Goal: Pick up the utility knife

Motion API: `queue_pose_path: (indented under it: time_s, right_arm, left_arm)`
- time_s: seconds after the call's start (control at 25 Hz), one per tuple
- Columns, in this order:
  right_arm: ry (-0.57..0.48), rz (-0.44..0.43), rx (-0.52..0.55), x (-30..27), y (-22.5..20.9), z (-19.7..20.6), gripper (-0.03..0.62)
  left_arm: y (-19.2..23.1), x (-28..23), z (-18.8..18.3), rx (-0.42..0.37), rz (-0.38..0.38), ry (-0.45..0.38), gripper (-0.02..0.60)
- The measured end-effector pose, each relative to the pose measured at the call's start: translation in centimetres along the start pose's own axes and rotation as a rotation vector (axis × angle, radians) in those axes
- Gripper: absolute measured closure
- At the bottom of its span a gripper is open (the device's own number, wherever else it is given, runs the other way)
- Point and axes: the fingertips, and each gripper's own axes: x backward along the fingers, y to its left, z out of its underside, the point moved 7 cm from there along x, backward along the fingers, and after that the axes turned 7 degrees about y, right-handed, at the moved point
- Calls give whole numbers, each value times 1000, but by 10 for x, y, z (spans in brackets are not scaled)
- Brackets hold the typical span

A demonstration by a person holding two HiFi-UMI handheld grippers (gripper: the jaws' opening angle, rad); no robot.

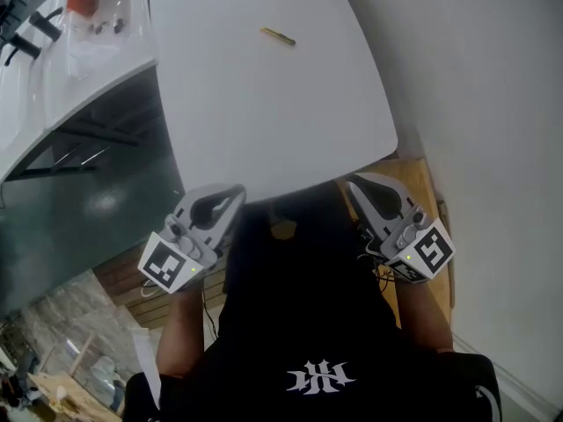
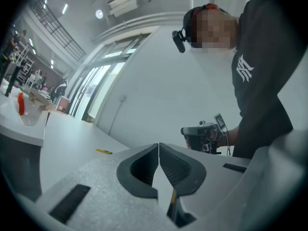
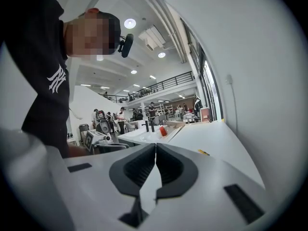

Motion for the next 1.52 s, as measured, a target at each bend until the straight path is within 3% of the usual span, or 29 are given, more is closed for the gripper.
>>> queue_pose_path:
  time_s: [0.2,0.48,0.6,0.84,0.96,1.16,1.32,1.52]
  right_arm:
    - [-20,25,-5,-13,-42,0,589]
    - [4,-83,7,-64,-91,-21,588]
    - [-2,-151,-40,-104,-128,-27,588]
    - [87,-176,1,-176,-203,-25,583]
    - [105,-183,15,-218,-232,-30,508]
    - [254,-191,106,-290,-275,-20,484]
    - [409,-176,179,-330,-297,5,448]
    - [524,-168,214,-363,-317,32,433]
  left_arm:
    - [29,-35,3,-3,12,20,574]
    - [53,-69,-29,53,-34,9,574]
    - [79,-87,-34,59,-55,27,574]
    - [132,-120,-37,67,-78,30,574]
    - [159,-130,-37,118,-74,2,574]
    - [202,-147,-41,111,-81,-30,574]
    - [220,-162,-23,71,-63,27,574]
    - [236,-179,0,94,-43,58,574]
